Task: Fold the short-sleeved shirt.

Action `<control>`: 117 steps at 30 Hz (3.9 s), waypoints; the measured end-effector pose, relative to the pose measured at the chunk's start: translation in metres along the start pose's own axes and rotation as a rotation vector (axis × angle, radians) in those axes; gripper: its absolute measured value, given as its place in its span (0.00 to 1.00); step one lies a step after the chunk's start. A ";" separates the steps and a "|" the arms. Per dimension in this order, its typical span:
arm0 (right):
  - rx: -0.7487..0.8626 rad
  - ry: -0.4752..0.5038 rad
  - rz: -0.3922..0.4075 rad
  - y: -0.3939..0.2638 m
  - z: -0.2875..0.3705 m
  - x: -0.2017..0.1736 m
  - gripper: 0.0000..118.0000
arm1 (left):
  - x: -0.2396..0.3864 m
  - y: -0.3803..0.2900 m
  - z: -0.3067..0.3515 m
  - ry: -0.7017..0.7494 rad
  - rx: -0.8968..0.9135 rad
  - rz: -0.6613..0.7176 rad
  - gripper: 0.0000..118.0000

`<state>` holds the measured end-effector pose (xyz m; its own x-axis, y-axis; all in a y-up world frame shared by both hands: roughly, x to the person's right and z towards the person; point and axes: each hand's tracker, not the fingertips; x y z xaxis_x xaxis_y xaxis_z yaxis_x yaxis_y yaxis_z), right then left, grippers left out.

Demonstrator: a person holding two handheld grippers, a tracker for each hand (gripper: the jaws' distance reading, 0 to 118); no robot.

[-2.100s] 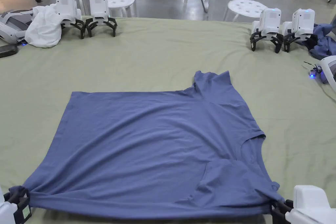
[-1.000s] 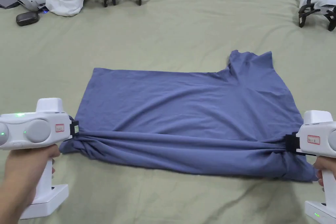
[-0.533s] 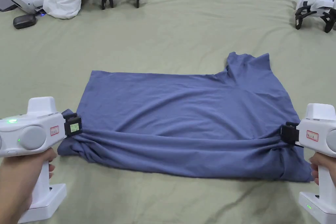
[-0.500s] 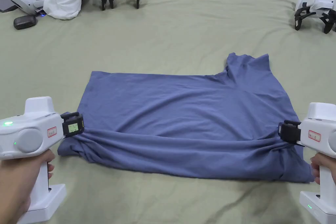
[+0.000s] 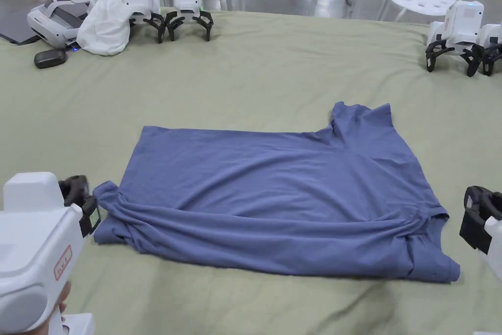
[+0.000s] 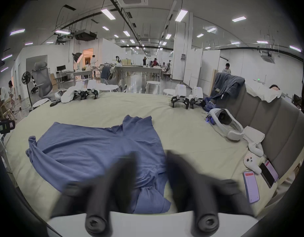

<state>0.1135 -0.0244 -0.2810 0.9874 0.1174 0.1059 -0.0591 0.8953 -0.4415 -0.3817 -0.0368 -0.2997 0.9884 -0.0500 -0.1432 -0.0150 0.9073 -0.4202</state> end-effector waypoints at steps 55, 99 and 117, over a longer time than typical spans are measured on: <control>-0.489 0.051 -0.092 -0.079 -0.085 0.036 0.83 | -0.002 -0.063 -0.056 -0.052 -0.362 -0.008 0.00; -0.711 0.102 -0.055 -0.113 0.010 -0.004 0.11 | -0.038 -0.094 -0.005 -0.159 -0.575 -0.278 0.00; -0.584 0.039 -0.056 -0.089 0.019 0.005 0.78 | -0.034 -0.075 0.004 -0.105 -0.446 -0.235 0.58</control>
<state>0.1205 -0.0952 -0.2245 0.9920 0.0507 0.1154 0.0732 0.5135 -0.8550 -0.4136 -0.1013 -0.2594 0.9823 -0.1681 0.0824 0.1692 0.6092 -0.7748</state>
